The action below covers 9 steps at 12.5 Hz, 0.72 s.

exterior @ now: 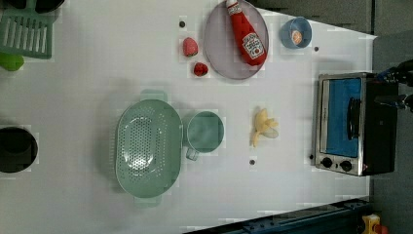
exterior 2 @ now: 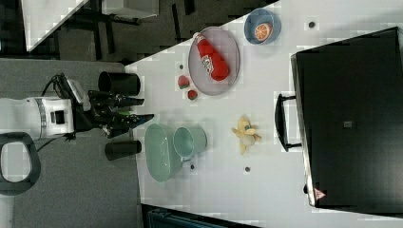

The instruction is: Pick Banana and place it in mug.

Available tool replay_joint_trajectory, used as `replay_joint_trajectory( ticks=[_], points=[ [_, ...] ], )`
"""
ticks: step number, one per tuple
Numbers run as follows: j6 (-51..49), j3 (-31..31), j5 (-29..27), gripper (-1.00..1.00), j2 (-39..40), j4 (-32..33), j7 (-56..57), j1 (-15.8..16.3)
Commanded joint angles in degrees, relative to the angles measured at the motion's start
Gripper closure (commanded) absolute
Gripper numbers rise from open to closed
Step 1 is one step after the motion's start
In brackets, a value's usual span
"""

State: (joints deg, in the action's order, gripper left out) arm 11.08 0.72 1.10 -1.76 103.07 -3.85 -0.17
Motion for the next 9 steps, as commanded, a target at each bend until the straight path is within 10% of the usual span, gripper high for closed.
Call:
replay_joint_trajectory(
  ticks=[1,3,9],
  points=[
    [-10.0,2.7,-0.7,-0.54,-21.6,14.7,5.6,-1.9],
    [-9.7,2.6,-0.7,-0.97,-21.3,16.8,5.9,-1.9],
    [9.6,1.2,-0.7,-1.00,-14.8,30.5,15.0,-1.6]
  ],
)
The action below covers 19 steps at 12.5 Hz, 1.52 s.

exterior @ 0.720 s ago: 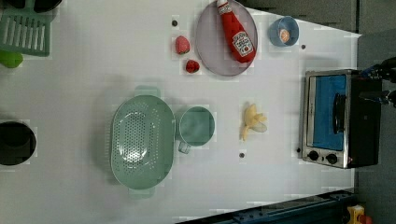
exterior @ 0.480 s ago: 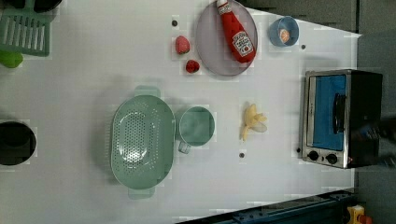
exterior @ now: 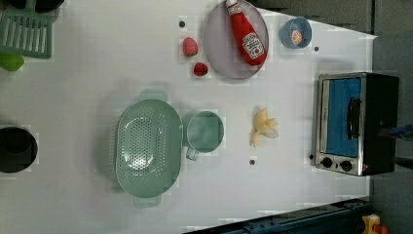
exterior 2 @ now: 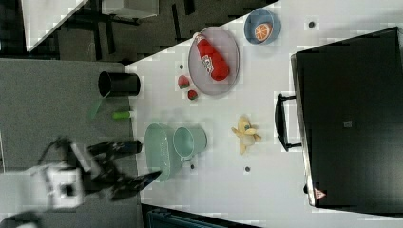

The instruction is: Pick Banana and place it in mug.

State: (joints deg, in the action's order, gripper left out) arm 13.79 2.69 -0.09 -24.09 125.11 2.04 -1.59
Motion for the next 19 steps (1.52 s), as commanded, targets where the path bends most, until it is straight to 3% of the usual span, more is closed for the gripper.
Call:
replay_joint_trajectory(
  ticks=[1,7,16,17,19],
  points=[
    [11.6,-0.9,0.5,-1.00,9.4,10.5,11.9,-0.2],
    [33.9,-1.2,0.5,-1.00,24.1,16.1,36.4,-0.2],
    [51.5,-2.3,0.5,-1.00,42.7,16.1,38.7,-0.2],
    [52.1,-2.3,0.5,-0.91,43.5,16.0,38.7,-0.2],
    [52.9,-2.3,0.5,-0.42,44.1,15.9,38.7,-0.2]
  ],
)
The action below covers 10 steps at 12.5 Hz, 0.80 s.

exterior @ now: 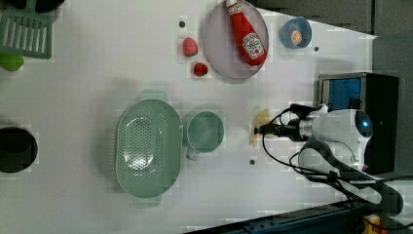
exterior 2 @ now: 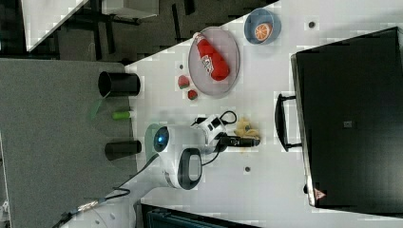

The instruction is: Pick Banana and place it in mug.

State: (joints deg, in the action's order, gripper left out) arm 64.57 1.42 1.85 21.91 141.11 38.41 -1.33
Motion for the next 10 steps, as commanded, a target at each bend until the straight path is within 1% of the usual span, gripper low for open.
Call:
replay_joint_trajectory(
  ticks=[1,4,6,8,10],
  points=[
    [2.1,-1.1,-1.4,-0.17,-1.9,-0.1,2.4,-0.4],
    [2.0,-1.0,-1.5,0.48,-2.8,-0.4,2.4,-0.5],
    [1.4,-0.8,-1.5,0.49,-4.7,-0.3,2.4,-0.6],
    [0.0,-0.4,-1.5,0.49,-9.2,-0.4,2.4,-0.8],
    [-6.9,0.1,-1.5,0.49,-16.1,-1.1,2.3,-0.8]
  ],
)
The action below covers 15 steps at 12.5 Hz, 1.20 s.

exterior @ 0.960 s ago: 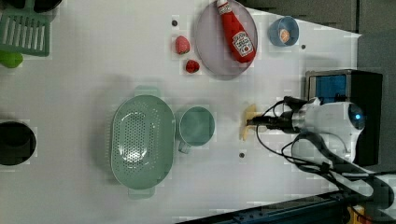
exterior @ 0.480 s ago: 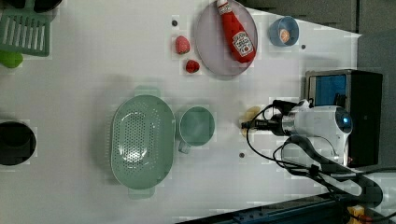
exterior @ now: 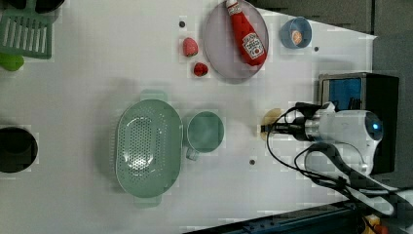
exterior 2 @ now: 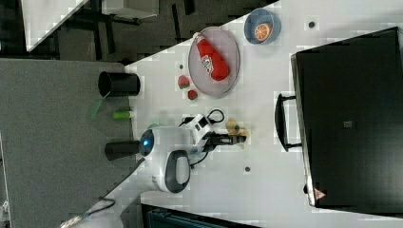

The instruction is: Pick Banana and place it in mug.

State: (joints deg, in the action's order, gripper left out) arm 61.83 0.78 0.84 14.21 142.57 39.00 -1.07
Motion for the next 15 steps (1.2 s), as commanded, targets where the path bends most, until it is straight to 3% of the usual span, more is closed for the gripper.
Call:
replay_joint_trajectory(
  ticks=[1,6,10,15],
  points=[
    [-10.0,0.9,-0.5,0.49,-12.2,-3.4,1.6,-1.1],
    [-31.2,0.8,-0.5,0.49,-25.3,-10.3,1.5,-0.9],
    [-39.0,-2.8,-0.6,0.49,-31.7,-14.4,0.5,-0.3],
    [-44.1,-12.2,-4.6,0.49,-32.3,-14.7,-17.5,0.8]
  ],
)
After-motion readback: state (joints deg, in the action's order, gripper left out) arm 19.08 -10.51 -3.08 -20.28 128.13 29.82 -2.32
